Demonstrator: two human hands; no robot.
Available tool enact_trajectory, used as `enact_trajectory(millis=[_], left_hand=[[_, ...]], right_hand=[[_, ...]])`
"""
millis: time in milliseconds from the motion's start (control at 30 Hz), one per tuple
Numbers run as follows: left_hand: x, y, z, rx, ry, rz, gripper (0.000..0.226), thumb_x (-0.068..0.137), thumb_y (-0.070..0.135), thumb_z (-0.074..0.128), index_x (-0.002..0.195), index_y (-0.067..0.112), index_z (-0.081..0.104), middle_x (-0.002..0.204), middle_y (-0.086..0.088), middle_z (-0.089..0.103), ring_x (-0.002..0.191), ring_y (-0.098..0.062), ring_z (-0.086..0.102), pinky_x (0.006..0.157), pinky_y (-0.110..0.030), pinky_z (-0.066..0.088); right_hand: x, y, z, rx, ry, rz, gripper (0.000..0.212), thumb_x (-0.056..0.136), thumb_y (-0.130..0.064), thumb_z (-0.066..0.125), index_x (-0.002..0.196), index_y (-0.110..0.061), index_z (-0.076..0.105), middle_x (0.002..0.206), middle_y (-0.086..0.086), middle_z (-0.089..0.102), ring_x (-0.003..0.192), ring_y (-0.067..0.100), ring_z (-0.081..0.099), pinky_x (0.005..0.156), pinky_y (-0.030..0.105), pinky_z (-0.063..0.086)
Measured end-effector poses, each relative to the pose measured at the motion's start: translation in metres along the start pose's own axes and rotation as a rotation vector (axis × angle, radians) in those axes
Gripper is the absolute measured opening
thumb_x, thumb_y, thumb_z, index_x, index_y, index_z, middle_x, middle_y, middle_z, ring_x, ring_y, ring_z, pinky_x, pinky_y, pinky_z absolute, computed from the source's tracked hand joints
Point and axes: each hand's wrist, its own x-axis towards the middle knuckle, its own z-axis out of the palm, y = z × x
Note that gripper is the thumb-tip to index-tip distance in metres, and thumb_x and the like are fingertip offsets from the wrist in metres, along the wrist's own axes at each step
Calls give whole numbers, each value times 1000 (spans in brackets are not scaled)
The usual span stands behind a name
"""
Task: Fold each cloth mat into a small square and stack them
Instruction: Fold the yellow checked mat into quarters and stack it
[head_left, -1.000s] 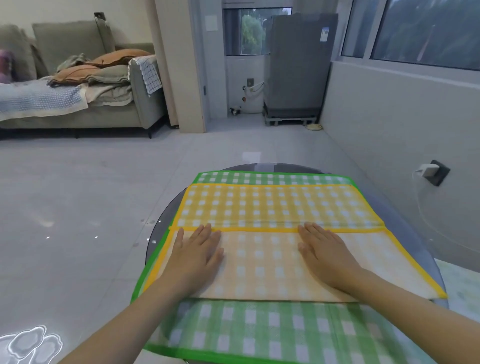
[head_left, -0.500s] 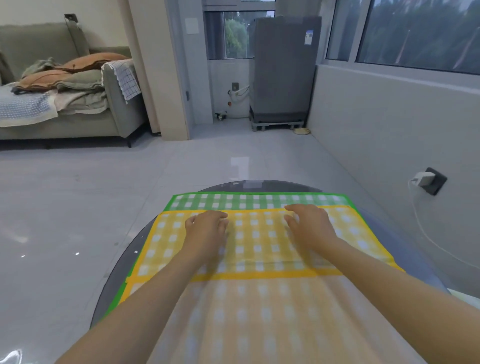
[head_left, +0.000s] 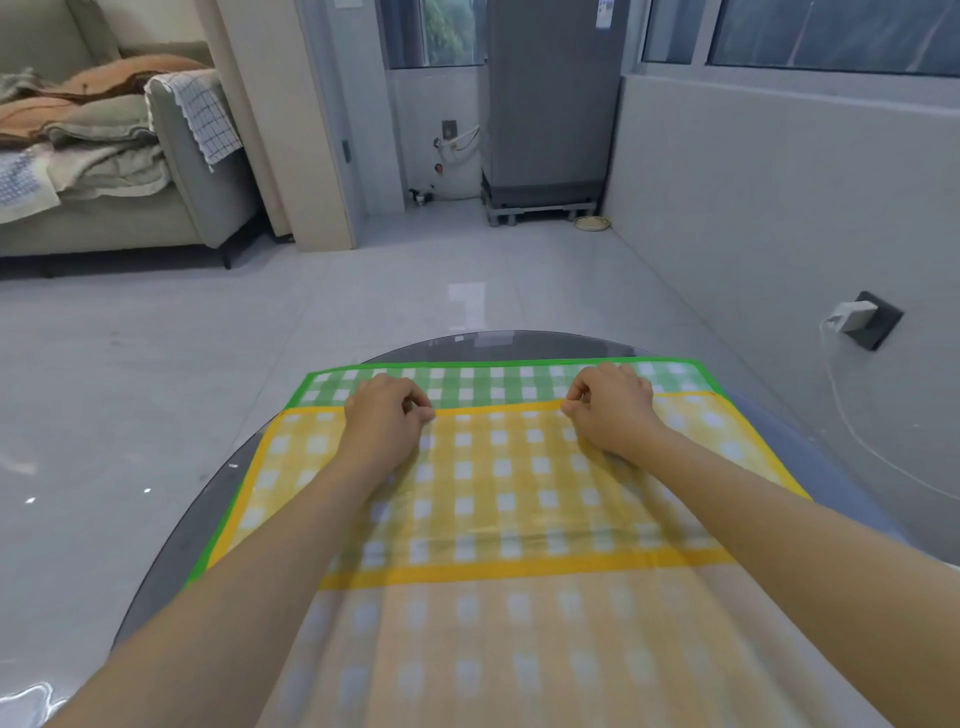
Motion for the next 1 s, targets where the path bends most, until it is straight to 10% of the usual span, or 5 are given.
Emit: enact_trajectory(millis=[267, 600, 1000], left_hand=[[-31, 34, -23, -25, -137, -15, 24, 94, 36, 51, 115, 31, 60, 110, 8, 63, 119, -16, 46, 101, -32, 18], [-96, 93, -126, -108, -2, 143, 12, 87, 31, 64, 82, 24, 71, 85, 7, 63, 86, -15, 55, 88, -34, 40], [-241, 89, -162, -88, -314, 181, 12, 77, 34, 74, 67, 39, 70, 77, 19, 68, 73, -5, 58, 71, -25, 48]], right_hand=[[-48, -2, -51, 237, 53, -19, 11, 89, -15, 55, 82, -18, 48, 86, -3, 59, 95, 25, 53, 91, 38, 34], [-132, -12, -142, 242, 152, -200, 17, 85, -20, 65, 76, -25, 52, 74, -10, 59, 81, 18, 57, 91, 38, 41], [-264, 4, -161, 57, -205, -328, 22, 82, -28, 68, 70, -41, 55, 76, -10, 66, 77, 3, 60, 76, 22, 48]])
